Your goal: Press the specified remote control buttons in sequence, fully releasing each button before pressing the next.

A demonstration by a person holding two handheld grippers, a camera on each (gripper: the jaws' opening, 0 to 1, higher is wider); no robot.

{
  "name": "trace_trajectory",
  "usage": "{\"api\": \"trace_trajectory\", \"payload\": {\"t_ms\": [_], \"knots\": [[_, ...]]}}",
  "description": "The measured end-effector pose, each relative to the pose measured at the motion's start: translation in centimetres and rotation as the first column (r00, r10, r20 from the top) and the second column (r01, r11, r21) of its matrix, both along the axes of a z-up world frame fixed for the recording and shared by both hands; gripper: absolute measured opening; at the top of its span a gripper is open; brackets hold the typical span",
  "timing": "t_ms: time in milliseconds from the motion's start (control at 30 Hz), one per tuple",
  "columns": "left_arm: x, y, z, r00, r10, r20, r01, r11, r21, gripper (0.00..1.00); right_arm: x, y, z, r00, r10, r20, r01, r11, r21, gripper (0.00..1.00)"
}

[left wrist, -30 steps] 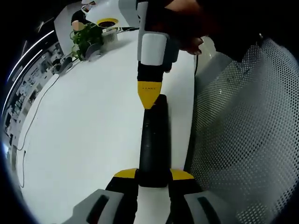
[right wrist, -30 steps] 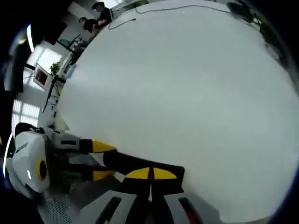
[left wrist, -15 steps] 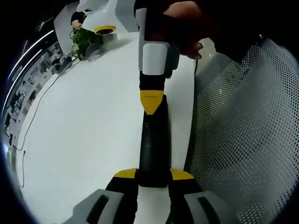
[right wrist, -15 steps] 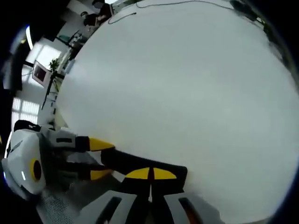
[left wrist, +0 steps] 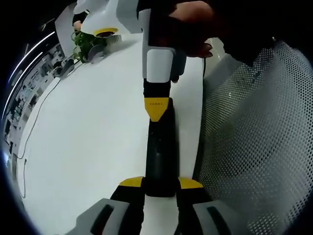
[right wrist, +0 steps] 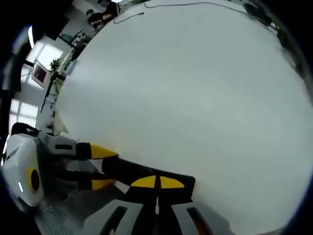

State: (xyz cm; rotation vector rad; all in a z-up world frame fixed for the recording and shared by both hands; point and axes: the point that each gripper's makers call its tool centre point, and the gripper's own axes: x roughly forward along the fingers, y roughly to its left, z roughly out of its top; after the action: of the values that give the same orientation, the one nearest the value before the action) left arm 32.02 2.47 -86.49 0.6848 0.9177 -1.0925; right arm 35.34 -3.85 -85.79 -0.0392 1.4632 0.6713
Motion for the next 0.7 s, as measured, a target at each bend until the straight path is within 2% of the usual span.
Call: {"api": "trace_trajectory", "payload": {"t_ms": [133,333,500,600,700], "knots": [[0.0,0.0,0.0,1.0,0.012,0.001,-0.012,1.0,-0.001,0.24,0.0,-0.2,0.1,1.0,-0.001,0.003,0.001,1.0,0.026,0.0],[0.0,0.0,0.0,1.0,0.01,0.005,-0.01,1.0,-0.001,0.24,0.0,-0.2,0.3,0.998,-0.054,-0.044,0.057,0.996,0.065,0.0],[0.0,0.1,0.0,1.0,0.026,-0.001,-0.026,1.0,-0.008,0.25,0.0,-0.2,0.9,0.997,-0.067,-0.038,0.069,0.995,0.078,0.0],[0.0,0.1,0.0,0.999,0.042,-0.01,-0.042,0.999,-0.014,0.25,-0.7,0.0,1.0,0.994,-0.071,-0.082,0.079,0.992,0.097,0.0],[0.3,0.3,0.0,0.998,0.061,-0.006,-0.061,0.998,-0.017,0.29,-1.1,0.1,0.7,0.994,-0.055,-0.098,0.064,0.994,0.088,0.0]]}}
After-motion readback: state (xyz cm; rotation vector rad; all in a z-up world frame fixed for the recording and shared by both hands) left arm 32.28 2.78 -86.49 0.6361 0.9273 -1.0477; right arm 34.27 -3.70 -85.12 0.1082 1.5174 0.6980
